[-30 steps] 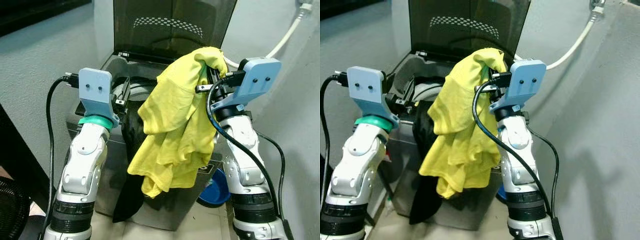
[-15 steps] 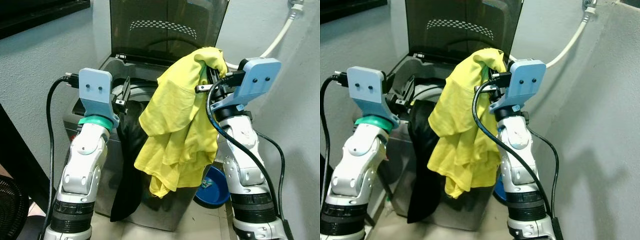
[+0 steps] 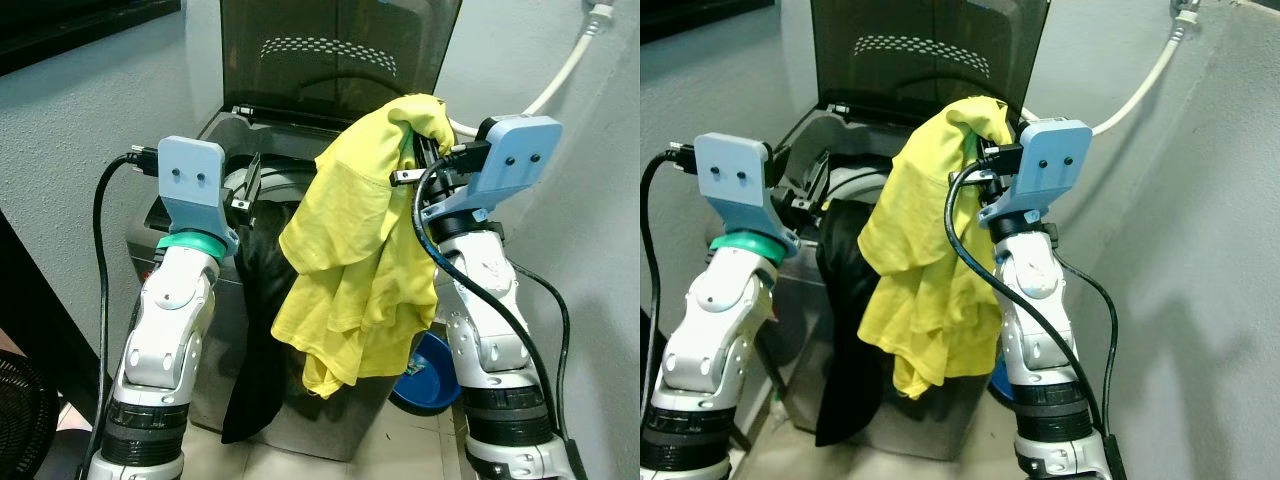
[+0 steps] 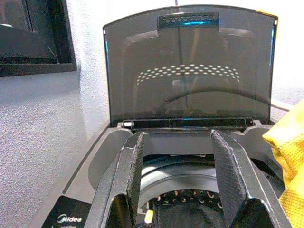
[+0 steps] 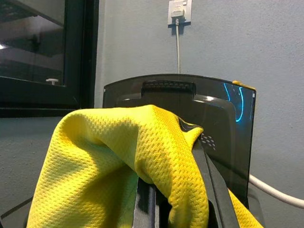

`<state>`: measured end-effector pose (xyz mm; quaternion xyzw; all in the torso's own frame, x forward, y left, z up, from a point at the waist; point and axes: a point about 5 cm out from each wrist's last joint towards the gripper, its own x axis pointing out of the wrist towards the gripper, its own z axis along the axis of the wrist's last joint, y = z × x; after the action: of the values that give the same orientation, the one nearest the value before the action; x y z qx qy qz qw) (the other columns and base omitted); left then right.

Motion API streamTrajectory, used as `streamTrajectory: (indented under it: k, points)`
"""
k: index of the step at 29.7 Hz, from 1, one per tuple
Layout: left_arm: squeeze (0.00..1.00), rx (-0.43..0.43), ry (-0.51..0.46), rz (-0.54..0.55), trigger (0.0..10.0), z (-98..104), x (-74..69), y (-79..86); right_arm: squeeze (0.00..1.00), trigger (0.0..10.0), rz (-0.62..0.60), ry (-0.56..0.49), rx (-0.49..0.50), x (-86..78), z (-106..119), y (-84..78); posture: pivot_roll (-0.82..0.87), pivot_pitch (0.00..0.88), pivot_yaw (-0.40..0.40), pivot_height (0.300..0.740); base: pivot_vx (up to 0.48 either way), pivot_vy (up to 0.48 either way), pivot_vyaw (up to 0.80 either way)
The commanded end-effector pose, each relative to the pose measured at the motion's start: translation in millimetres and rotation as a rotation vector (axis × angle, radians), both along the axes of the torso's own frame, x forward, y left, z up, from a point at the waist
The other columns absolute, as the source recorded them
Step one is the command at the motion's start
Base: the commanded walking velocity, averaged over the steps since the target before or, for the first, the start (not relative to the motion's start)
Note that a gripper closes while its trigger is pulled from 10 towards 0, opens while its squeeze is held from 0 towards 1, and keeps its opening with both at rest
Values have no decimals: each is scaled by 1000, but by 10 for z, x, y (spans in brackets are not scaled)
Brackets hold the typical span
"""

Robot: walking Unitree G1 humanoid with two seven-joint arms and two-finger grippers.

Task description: Clothes washing

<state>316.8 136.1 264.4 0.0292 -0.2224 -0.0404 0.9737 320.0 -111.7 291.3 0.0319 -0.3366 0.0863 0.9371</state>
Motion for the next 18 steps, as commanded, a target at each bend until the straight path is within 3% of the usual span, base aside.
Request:
streamTrajectory:
  k: [1,18]
  points:
    - [0,2,14,4,10000,-23,10,2,0,10000,-8,-21,4,-15,32,-26,146,0,-30,740,0,0,0]
    - [0,5,10,9,10000,-18,11,2,0,10000,-7,-22,4,-12,34,-22,148,0,-30,740,0,0,0]
